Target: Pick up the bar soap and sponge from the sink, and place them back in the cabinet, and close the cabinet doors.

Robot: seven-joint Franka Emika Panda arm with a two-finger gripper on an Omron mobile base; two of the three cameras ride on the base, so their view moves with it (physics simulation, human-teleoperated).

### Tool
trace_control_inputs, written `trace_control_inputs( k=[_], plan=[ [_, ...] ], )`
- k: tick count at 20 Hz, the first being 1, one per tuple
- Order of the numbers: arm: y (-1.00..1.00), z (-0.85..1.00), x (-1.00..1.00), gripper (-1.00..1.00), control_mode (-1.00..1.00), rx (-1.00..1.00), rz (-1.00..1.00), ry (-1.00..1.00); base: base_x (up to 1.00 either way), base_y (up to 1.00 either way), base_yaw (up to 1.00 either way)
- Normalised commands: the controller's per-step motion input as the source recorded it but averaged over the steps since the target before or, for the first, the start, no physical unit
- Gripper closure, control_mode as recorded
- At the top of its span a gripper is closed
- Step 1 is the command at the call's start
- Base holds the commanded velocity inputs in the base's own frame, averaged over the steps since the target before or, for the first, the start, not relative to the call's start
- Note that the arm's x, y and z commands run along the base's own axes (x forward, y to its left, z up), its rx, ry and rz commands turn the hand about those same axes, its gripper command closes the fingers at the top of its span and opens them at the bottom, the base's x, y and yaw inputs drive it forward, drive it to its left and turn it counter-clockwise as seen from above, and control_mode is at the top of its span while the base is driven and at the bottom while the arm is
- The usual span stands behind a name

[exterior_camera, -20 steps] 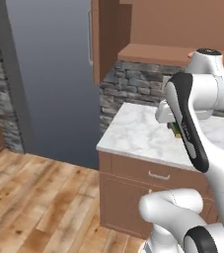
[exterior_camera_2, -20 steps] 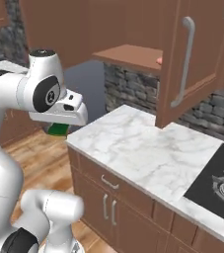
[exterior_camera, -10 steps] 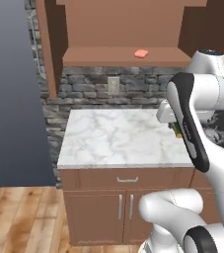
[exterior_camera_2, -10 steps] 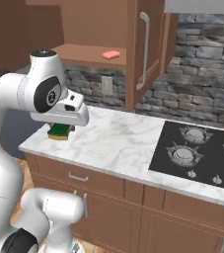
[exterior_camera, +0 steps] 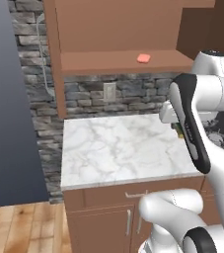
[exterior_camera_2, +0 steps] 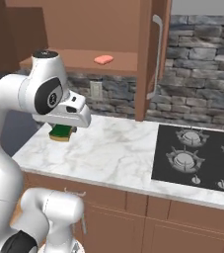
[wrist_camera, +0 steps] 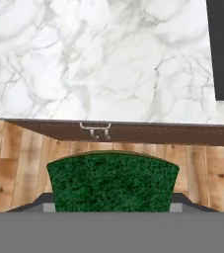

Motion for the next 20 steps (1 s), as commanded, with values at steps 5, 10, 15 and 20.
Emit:
trace_control_inputs(
  k=[5,10,15,20],
  plan=[
    [0.0,0.0,0.0,1.0,1.0,0.0,0.0,0.0,0.44,0.11,-0.15],
    [0.0,0.0,0.0,1.0,1.0,0.0,0.0,0.0,0.25,0.0,-0.14],
    [0.0,0.0,0.0,1.0,1.0,0.0,0.0,0.0,0.27,0.13,-0.09],
    [0.0,0.0,0.0,1.0,1.0,0.0,0.0,0.0,0.28,0.26,-0.02]
  ],
)
